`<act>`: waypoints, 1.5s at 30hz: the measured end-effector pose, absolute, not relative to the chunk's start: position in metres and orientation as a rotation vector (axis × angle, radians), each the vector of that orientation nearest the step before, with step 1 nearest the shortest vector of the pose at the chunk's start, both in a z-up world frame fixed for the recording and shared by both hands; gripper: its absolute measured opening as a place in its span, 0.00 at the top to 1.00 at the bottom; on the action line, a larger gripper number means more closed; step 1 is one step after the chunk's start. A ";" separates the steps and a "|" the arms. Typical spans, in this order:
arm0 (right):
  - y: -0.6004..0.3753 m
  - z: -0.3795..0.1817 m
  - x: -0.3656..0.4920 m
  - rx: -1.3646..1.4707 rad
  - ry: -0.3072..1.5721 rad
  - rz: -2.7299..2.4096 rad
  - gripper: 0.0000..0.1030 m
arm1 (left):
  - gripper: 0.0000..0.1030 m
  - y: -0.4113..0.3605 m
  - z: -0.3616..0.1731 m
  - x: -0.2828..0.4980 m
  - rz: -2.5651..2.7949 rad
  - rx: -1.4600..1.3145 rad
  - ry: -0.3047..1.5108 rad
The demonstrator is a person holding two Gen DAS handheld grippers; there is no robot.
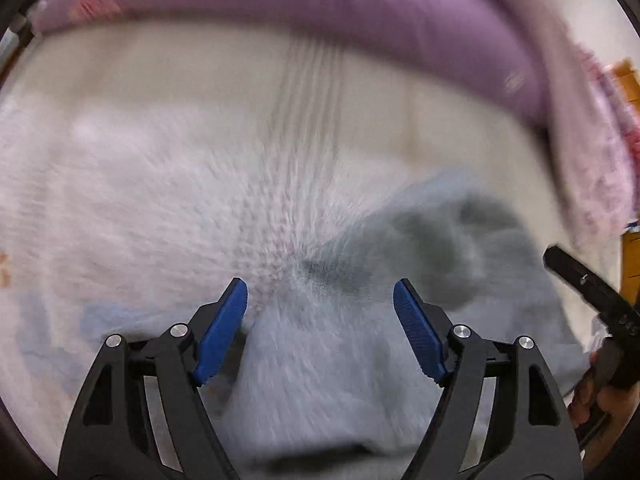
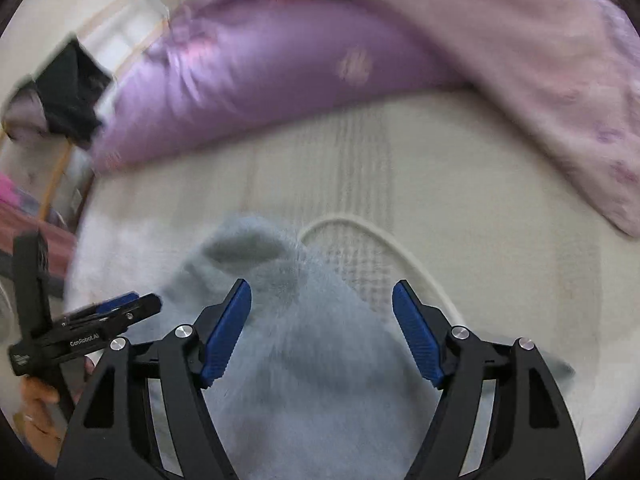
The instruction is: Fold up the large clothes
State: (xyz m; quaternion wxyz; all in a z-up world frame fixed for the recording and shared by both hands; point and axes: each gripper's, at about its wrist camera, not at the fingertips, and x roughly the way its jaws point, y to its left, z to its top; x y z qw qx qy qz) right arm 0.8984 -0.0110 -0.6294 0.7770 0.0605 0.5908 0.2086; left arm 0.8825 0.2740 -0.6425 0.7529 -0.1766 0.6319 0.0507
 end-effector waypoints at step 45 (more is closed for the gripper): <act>-0.053 -0.651 0.642 0.336 1.540 0.318 0.81 | 0.76 0.147 -0.629 0.646 0.091 -0.555 1.470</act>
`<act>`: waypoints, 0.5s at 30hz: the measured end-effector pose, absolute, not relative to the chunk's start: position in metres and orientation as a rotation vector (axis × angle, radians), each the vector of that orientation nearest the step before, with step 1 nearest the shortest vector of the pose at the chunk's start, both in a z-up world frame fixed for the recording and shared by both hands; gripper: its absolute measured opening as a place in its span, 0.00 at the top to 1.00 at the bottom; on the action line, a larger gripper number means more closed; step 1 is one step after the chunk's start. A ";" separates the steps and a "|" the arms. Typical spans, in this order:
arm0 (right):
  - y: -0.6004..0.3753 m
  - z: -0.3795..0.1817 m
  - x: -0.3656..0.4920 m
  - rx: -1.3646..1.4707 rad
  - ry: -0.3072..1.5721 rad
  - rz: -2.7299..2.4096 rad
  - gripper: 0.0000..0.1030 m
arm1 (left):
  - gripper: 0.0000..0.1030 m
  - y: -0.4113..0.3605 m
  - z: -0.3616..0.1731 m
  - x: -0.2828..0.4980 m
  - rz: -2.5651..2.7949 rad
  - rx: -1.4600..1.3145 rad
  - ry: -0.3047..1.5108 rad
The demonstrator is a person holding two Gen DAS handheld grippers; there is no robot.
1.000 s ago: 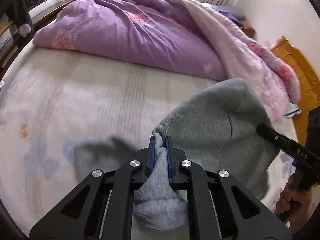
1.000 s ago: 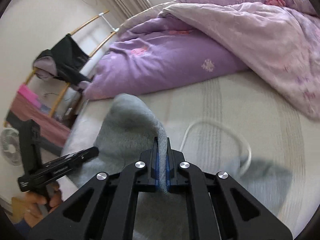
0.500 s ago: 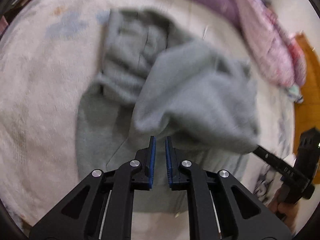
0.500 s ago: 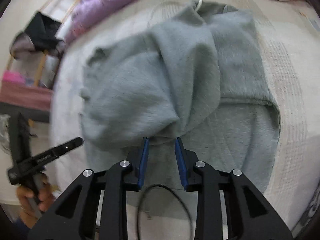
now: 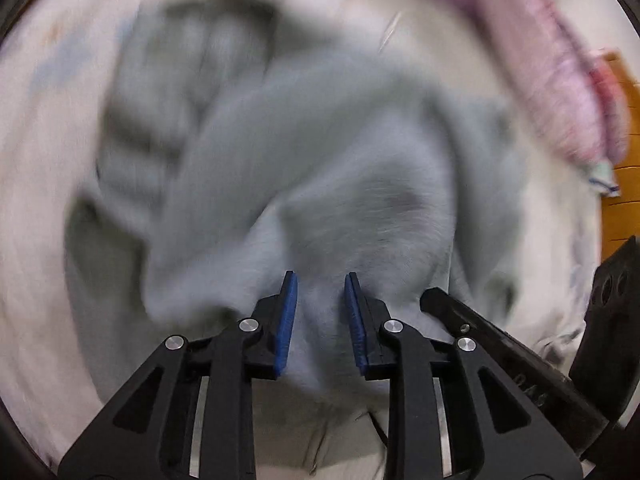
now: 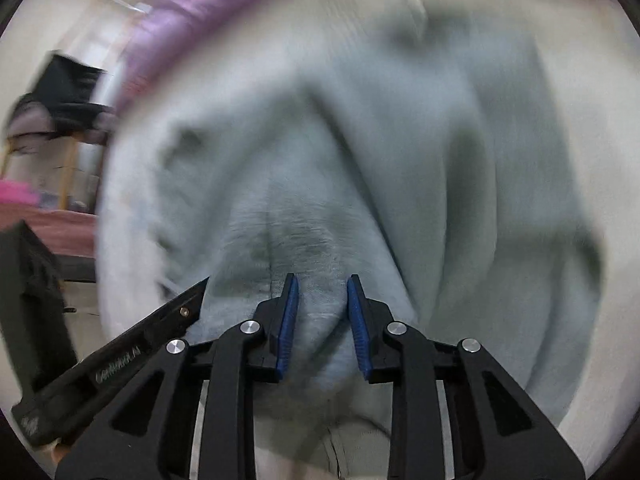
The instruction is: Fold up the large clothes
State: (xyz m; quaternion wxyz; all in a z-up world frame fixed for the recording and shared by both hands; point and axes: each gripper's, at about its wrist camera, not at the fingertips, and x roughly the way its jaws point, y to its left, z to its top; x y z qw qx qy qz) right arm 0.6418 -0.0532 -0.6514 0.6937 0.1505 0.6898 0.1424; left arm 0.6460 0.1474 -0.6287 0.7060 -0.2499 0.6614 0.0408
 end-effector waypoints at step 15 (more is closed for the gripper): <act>-0.082 -0.580 0.691 0.460 1.361 0.297 0.63 | 0.44 0.192 -0.564 0.673 0.113 -0.710 1.232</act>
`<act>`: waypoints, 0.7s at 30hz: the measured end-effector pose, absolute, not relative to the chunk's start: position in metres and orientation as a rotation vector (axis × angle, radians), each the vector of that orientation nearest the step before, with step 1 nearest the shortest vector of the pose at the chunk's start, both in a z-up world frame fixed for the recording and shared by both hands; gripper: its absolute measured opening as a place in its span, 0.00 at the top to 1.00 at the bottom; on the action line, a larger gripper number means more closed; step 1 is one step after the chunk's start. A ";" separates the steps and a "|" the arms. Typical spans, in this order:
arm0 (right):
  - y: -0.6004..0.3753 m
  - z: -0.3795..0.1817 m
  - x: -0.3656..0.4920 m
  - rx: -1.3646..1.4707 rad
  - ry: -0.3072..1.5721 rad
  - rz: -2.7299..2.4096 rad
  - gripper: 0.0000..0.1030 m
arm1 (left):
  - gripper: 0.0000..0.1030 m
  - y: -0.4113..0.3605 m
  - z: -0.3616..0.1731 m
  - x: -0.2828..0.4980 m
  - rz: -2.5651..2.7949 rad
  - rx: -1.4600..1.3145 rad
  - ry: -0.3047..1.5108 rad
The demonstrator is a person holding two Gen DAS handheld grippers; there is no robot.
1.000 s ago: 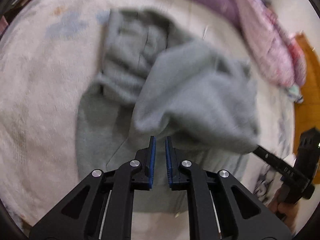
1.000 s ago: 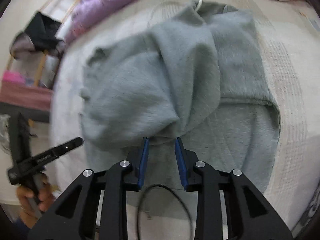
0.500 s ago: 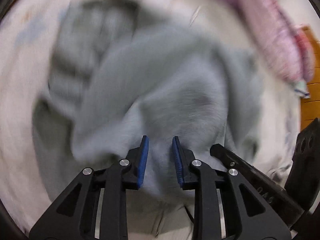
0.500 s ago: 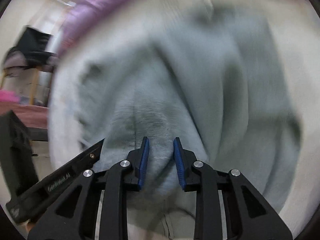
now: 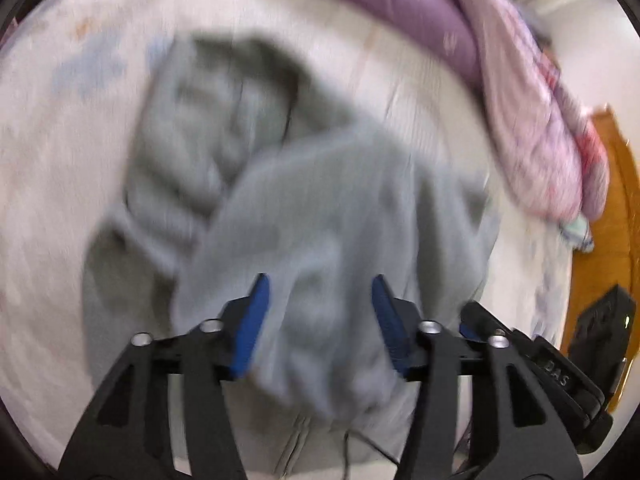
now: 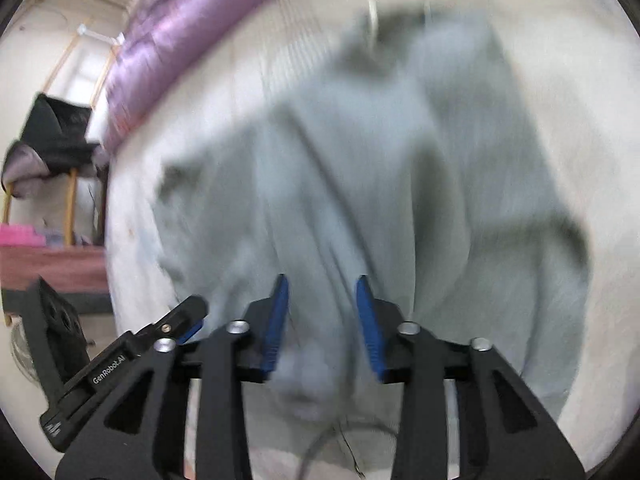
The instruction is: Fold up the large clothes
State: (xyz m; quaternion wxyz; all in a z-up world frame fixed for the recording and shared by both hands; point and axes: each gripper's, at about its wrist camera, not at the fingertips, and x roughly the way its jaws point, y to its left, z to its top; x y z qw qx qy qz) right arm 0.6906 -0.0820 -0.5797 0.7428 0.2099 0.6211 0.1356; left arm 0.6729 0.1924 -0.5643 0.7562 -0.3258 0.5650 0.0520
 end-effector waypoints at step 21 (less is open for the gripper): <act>-0.095 -0.659 0.860 0.442 1.429 0.032 0.49 | 0.34 0.251 -0.648 0.836 0.360 -0.635 1.392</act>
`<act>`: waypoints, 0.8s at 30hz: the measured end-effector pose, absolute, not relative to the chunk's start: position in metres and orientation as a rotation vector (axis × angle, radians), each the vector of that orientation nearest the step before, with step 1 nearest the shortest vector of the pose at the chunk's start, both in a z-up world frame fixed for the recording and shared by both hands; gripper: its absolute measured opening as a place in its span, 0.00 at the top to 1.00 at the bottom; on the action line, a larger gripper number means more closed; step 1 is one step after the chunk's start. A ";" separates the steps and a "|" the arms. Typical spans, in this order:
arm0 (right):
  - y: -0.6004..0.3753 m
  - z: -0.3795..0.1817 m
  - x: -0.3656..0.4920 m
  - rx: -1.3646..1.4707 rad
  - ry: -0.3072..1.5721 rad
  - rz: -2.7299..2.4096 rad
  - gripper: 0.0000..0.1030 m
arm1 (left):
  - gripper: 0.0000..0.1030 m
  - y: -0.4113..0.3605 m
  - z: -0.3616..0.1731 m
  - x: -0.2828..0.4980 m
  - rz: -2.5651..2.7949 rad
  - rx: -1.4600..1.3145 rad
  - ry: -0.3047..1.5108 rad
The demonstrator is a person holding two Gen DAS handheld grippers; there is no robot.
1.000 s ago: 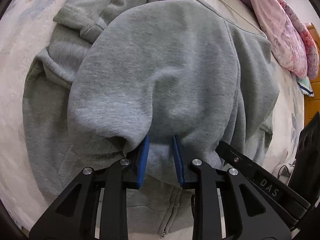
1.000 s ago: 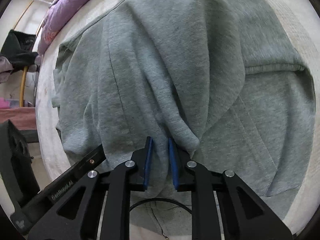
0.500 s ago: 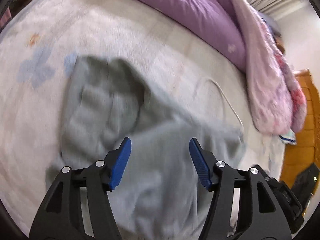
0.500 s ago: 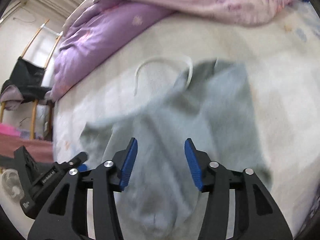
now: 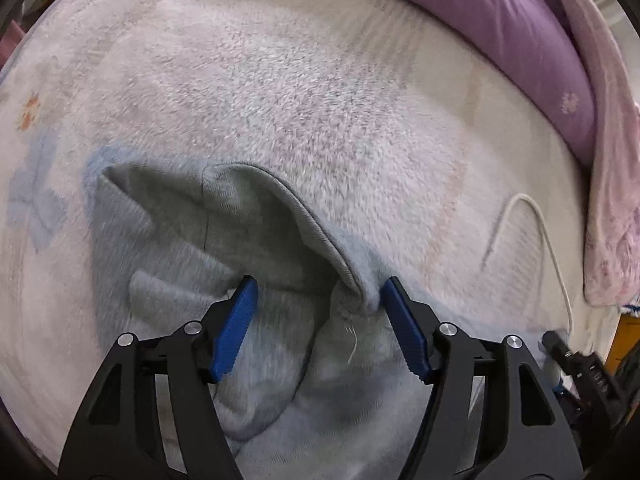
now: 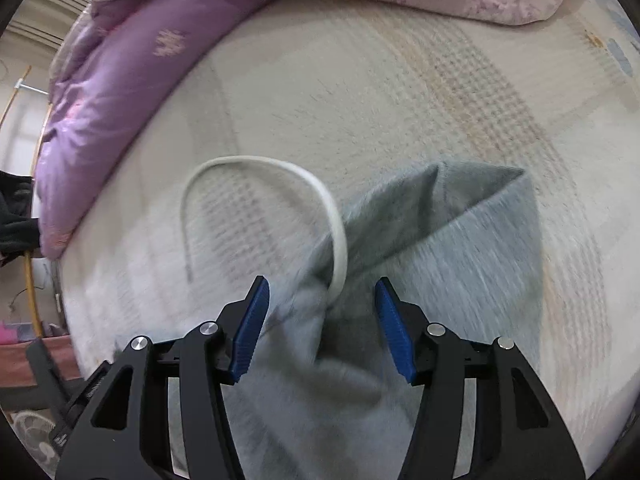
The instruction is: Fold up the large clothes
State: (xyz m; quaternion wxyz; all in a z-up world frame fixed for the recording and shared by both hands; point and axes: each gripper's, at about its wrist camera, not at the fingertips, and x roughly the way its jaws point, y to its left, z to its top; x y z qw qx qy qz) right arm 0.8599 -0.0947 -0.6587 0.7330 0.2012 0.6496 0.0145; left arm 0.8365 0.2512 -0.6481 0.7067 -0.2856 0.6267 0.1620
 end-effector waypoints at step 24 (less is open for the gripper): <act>-0.122 -0.519 0.674 0.497 1.214 0.195 0.90 | 0.96 0.224 -0.510 0.659 0.299 -0.719 1.107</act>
